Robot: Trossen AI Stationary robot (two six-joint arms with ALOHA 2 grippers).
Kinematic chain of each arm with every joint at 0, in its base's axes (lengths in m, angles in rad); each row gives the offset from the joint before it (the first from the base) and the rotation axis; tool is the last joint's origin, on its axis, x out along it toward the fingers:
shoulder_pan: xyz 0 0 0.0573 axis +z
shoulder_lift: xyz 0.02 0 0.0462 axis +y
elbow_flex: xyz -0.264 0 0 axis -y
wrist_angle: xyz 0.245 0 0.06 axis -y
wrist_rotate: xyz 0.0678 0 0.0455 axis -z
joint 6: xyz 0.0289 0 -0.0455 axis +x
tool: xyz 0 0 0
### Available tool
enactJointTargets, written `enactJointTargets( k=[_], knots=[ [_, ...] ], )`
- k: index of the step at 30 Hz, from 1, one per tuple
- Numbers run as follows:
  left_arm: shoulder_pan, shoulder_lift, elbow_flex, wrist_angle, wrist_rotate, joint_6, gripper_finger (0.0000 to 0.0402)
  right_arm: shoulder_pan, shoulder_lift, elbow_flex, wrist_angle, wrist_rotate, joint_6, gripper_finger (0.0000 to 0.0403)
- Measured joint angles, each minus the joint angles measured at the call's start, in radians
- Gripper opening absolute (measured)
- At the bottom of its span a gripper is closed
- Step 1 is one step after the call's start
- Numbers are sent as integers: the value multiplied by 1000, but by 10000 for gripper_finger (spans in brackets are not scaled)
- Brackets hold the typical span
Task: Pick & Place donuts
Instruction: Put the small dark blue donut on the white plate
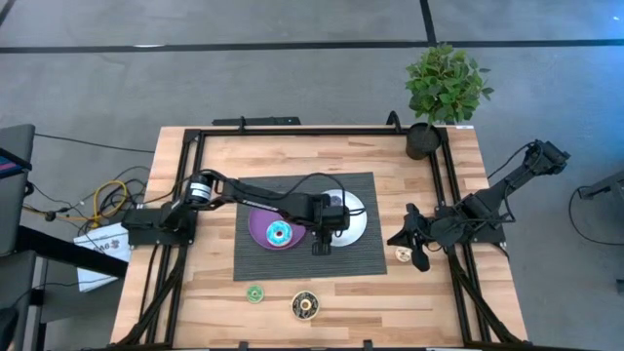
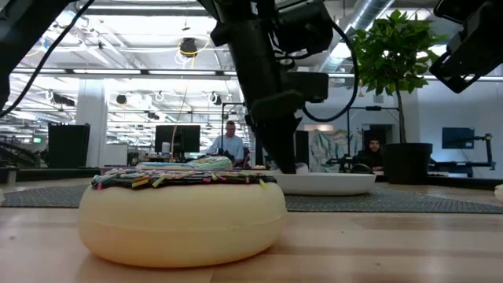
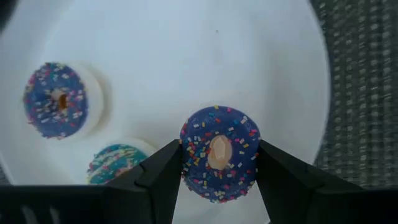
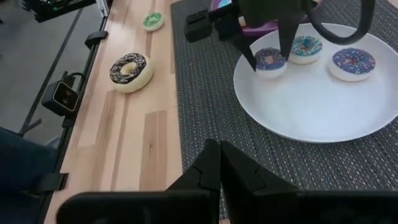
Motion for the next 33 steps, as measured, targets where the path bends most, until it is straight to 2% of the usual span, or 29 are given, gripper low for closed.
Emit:
enactJointTargets(
  k=[3, 21, 33],
  knots=[
    [0, 0, 0, -1, -34, 8, 183, 0, 0, 0, -1, 1, 0, 0],
    [1, 0, 0, -41, -32, 2, 184, 0, 0, 0, -7, 3, -1, 0],
    [1, -1, 0, -47, -32, -7, 254, 0, 0, 0, -7, 3, -2, 0]
  ],
)
